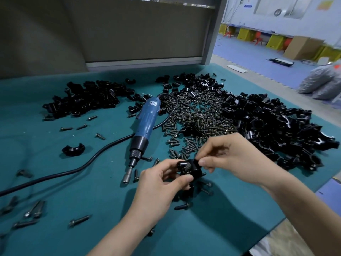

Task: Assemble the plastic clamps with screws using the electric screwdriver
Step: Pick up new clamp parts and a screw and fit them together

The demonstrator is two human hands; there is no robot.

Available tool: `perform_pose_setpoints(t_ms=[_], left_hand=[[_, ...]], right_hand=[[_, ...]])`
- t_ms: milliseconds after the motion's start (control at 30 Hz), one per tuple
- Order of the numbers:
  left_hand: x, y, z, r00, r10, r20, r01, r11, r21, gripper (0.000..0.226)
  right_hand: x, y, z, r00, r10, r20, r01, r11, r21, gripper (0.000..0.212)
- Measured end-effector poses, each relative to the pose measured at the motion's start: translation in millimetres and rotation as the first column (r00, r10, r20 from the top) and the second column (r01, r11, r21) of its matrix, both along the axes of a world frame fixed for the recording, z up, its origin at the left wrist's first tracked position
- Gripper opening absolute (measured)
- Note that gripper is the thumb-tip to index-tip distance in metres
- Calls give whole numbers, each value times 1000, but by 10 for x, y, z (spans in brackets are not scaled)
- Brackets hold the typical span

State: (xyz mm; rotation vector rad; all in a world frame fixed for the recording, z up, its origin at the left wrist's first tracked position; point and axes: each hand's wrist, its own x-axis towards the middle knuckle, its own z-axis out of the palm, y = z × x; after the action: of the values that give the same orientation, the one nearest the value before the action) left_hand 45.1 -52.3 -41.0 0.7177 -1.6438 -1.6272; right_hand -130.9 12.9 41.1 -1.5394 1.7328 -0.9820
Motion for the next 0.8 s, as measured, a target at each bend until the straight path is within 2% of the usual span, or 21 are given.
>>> perform_pose_setpoints(t_ms=[100,200,333,433,567,667,800], left_hand=[[3,-8,-13,1000,0,9,0,1000,-1,29],[-3,-12,-16,1000,7,1,-7,1000,5,30],[-8,-5,-20,1000,17,-22,-17,1000,-9,35],[3,1,-7,999,21,-43,-23,999,-33,34],[10,-7,9,1000,16,-24,-18,998,-63,33],[11,-3,24,1000,4,-5,-4,997,-79,33],[23,12,63,1000,-3,-23,0,992,-129,40]], right_hand=[[9,2,-97,992,-57,115,56,998,12,13],[31,-16,-153,931,-98,352,82,995,59,6],[94,-16,-217,832,-143,536,21,974,227,36],[114,-36,-261,747,-162,645,-12,966,257,43],[123,-48,-290,704,-166,690,-10,970,244,30],[99,-43,-297,689,-145,710,-33,973,230,30],[114,-96,-278,738,-116,664,-11,983,184,33]])
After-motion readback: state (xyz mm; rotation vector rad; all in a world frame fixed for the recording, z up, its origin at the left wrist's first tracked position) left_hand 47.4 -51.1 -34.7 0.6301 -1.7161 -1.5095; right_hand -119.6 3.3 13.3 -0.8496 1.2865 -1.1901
